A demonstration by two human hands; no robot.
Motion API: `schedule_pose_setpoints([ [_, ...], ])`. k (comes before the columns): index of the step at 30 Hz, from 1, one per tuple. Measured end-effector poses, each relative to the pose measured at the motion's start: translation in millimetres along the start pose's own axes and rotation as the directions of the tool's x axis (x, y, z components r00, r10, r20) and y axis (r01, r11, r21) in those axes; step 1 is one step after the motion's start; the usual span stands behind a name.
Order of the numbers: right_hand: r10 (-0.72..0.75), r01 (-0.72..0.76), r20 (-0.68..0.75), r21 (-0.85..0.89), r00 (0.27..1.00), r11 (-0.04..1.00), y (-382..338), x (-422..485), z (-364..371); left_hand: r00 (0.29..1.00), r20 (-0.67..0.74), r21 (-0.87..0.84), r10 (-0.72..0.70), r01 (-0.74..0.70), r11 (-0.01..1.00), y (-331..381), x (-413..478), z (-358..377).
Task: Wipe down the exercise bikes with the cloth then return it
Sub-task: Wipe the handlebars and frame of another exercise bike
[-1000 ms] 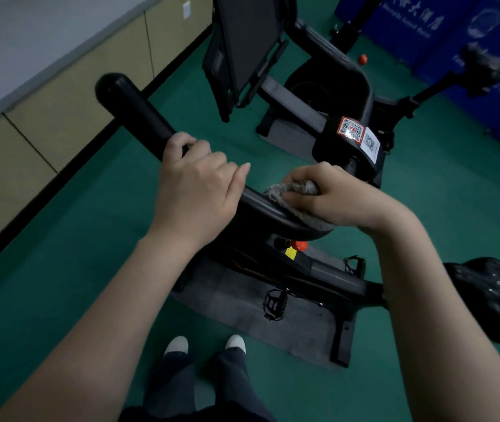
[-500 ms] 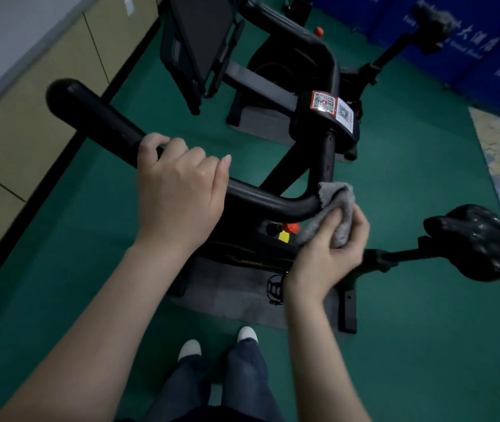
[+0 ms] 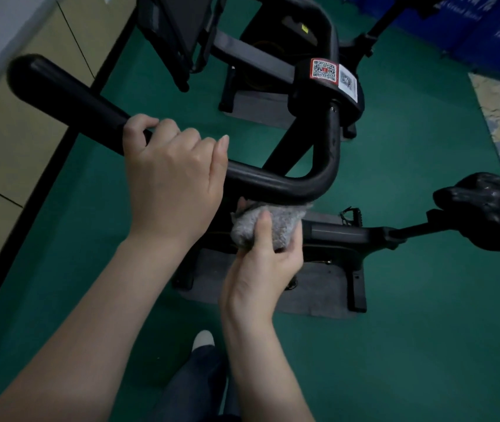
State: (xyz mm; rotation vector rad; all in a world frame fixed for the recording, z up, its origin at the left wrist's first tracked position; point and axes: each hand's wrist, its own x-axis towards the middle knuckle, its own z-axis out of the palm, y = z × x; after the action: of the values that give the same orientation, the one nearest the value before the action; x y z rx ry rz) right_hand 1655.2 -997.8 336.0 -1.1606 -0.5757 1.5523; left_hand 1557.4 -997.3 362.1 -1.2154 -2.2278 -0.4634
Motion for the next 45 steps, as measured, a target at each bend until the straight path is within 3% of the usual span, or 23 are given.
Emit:
schedule_pose_setpoints([
  [6,0.076,-0.045,0.228,-0.141,0.971,0.989,7,-1,15,1.000,-0.008,-0.017,0.002,-0.002,1.000,0,1,0],
  [13,0.118,-0.119,0.092,0.012,0.989,0.993,-7,10,-2,1.000,-0.007,-0.022,-0.008,0.008,1.000,1,0,-2],
  [19,0.166,-0.147,0.140,-0.139,0.976,0.979,5,0,15,1.000,-0.015,-0.015,-0.002,0.002,1.000,0,1,-1],
  [24,0.011,-0.014,-0.044,-0.071,0.999,0.997,-14,18,-10,1.000,-0.008,-0.024,-0.005,0.005,1.000,0,1,-1],
  [27,-0.237,0.207,-0.168,-0.181,0.957,0.962,-25,30,-21,1.000,0.022,-0.029,-0.020,0.020,0.999,2,0,-2],
  [29,-0.399,0.350,-0.165,-0.261,0.902,0.900,-27,35,-19,0.999,0.028,-0.032,-0.029,0.029,0.999,3,0,-3],
  [35,-0.630,0.595,0.067,-0.417,0.774,0.687,-20,38,-19,1.000,0.020,-0.130,0.002,0.000,0.992,27,2,-4],
  [42,-0.604,0.704,0.371,-0.465,0.706,0.537,-64,96,-22,0.998,0.054,-0.122,-0.036,0.043,0.992,40,-2,4],
  [45,-0.610,0.827,0.561,-0.423,0.560,0.370,-66,89,-29,0.998,0.025,-0.117,-0.051,0.053,0.992,42,-1,5],
])
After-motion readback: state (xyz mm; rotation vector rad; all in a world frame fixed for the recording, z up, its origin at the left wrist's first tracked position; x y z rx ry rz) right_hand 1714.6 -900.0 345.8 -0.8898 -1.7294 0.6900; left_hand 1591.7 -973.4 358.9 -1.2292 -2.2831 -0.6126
